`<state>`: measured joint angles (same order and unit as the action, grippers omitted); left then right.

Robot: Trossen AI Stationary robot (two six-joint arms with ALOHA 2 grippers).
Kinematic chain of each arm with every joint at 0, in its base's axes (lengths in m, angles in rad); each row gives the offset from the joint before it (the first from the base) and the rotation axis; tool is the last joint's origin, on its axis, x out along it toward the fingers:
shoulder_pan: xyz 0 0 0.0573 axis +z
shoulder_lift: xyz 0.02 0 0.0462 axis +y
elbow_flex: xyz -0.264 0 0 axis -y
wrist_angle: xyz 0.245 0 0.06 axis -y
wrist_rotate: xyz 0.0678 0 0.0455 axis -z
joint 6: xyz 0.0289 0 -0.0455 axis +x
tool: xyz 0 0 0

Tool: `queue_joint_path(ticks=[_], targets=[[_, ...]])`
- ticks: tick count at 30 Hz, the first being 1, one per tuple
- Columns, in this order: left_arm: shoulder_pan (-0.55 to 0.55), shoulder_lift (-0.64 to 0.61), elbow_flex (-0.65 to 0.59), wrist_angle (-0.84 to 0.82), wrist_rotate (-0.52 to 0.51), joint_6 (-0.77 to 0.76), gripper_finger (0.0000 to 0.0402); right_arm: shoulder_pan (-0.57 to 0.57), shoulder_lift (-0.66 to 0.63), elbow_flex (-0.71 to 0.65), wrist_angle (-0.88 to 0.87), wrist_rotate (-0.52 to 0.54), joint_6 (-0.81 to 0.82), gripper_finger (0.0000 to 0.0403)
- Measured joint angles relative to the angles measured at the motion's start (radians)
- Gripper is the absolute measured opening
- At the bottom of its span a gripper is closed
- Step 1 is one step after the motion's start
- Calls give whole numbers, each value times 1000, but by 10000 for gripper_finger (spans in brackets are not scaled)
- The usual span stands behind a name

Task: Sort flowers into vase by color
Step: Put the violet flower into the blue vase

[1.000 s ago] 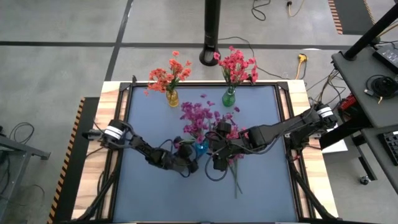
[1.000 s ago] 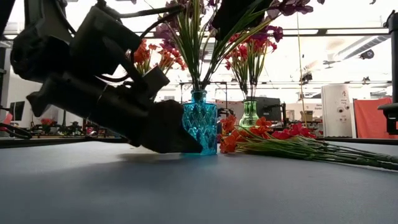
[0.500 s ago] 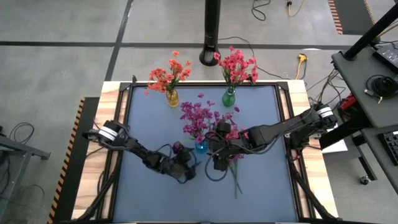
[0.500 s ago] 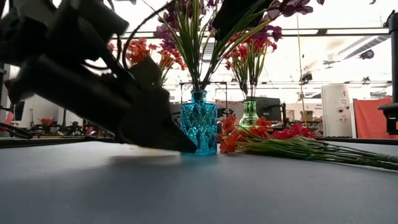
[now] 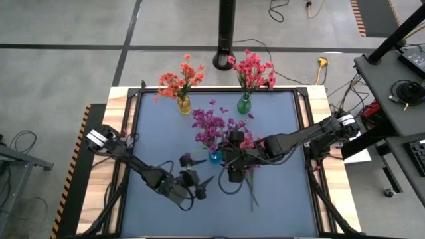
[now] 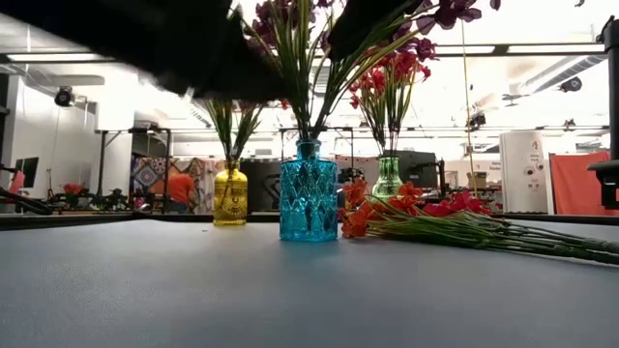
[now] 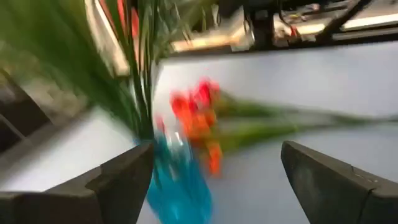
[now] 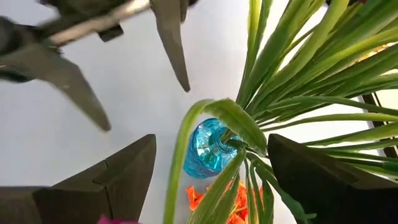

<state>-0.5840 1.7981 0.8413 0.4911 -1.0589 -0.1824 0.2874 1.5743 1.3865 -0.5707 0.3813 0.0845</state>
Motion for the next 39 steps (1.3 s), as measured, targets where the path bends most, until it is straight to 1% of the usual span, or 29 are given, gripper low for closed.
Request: queue_joint_path(ticks=[3,6,9,13,18,24,28,32,39], targets=[[14,21,94,6,-32,209,320,0,5,0,3,0,-8,302],[44,64,149,5,-33,290,311,0,5,0,7,0,-10,302],[69,102,160,2,-42,290,302,0,5,0,7,0,-8,302],[97,141,160,44,-108,280,288,2,5,0,7,-9,-9,302],[128,155,160,84,-111,286,271,2,5,0,7,-22,-7,302],[161,158,160,148,-112,340,259,2,5,0,9,-23,-7,302],[183,158,160,147,-111,334,253,2,5,0,9,-24,-8,302],[194,158,160,147,-111,317,245,2,5,0,9,-60,-18,302],[193,169,160,146,-110,287,225,2,5,0,16,-61,-30,302]])
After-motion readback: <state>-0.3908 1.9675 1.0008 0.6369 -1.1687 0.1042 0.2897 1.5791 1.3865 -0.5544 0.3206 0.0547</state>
